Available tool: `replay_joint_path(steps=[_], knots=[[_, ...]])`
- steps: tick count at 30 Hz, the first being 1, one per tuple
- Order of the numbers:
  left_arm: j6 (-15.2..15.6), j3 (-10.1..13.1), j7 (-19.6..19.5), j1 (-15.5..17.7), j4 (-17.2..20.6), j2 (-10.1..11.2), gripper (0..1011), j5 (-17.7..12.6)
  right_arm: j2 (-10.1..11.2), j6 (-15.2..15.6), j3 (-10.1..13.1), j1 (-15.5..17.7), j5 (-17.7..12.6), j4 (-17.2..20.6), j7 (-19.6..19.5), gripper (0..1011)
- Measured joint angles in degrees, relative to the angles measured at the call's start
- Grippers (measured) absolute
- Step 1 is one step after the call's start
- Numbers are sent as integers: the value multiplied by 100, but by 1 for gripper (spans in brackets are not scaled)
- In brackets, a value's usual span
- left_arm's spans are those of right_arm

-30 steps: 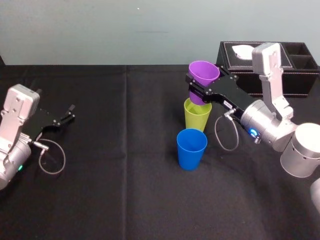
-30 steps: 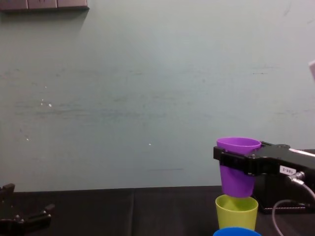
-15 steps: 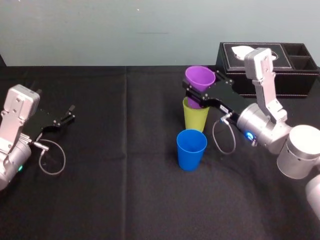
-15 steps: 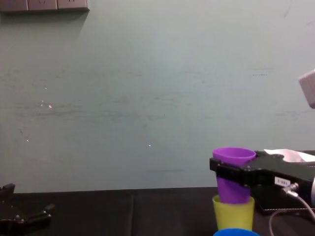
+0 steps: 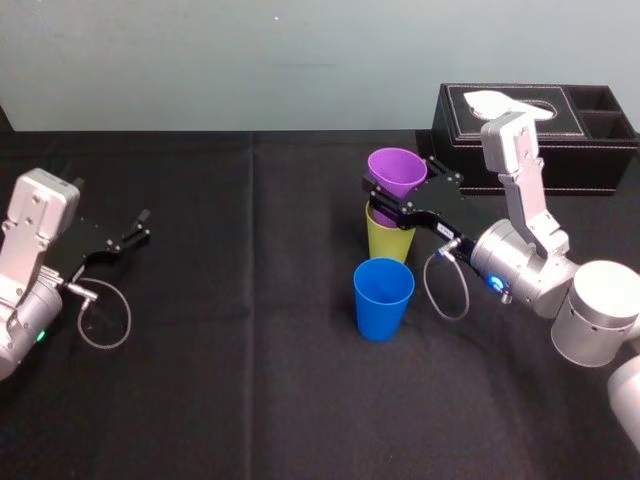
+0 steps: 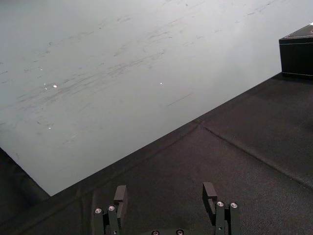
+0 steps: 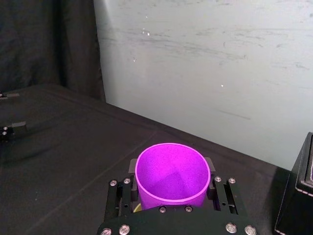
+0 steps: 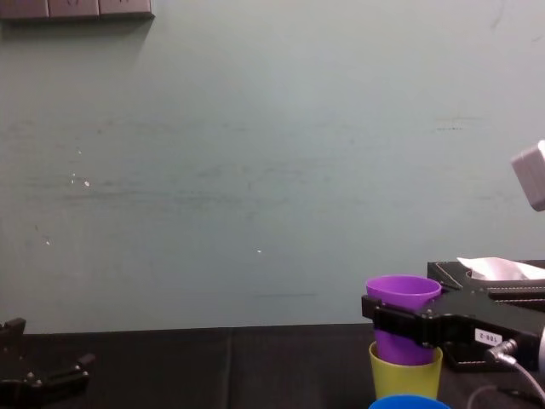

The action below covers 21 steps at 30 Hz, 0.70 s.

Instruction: Stack the three plastic cups sequentially using one hand.

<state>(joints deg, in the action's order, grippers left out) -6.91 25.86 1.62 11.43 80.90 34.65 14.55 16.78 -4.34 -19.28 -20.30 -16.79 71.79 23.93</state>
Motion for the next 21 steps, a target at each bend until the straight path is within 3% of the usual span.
replay_joint_path(steps=[21], knots=[[0, 0, 0, 0, 0, 0, 1011, 0, -9, -81, 0, 141, 41, -78, -5, 742]])
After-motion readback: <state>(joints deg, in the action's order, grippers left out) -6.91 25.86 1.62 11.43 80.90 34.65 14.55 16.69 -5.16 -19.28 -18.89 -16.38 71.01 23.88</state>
